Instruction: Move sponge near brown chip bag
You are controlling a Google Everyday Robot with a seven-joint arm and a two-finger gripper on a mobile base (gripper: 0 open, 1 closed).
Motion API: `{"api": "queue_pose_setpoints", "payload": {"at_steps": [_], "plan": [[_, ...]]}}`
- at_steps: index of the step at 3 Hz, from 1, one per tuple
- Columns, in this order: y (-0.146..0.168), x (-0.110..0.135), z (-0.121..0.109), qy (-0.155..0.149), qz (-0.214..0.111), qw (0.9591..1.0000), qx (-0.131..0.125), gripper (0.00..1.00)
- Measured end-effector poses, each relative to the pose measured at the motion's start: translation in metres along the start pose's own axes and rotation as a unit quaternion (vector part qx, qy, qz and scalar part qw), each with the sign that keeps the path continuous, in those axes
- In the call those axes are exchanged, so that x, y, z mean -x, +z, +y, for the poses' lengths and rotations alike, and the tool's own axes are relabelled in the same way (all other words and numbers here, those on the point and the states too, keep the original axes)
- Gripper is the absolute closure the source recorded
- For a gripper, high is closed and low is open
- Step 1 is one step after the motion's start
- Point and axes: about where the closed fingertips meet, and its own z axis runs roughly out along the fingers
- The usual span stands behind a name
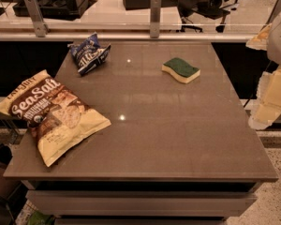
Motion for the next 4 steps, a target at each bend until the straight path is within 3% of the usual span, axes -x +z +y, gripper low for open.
{"api": "queue_pose_setpoints", "payload": {"at_steps": [1,2,3,4], "plan": [[-0.001,0.000,-0.002,0.001,-0.003,1.0000,-0.002,0.00],[0.006,-0.001,-0.018,0.019,-0.043,0.9988,-0.013,0.00],[0.021,-0.010,-0.040,0.069,-0.104,0.9915,-0.038,0.00],[0.043,-0.017,-0.070,0.124,-0.171,0.9749,-0.071,0.00]]}}
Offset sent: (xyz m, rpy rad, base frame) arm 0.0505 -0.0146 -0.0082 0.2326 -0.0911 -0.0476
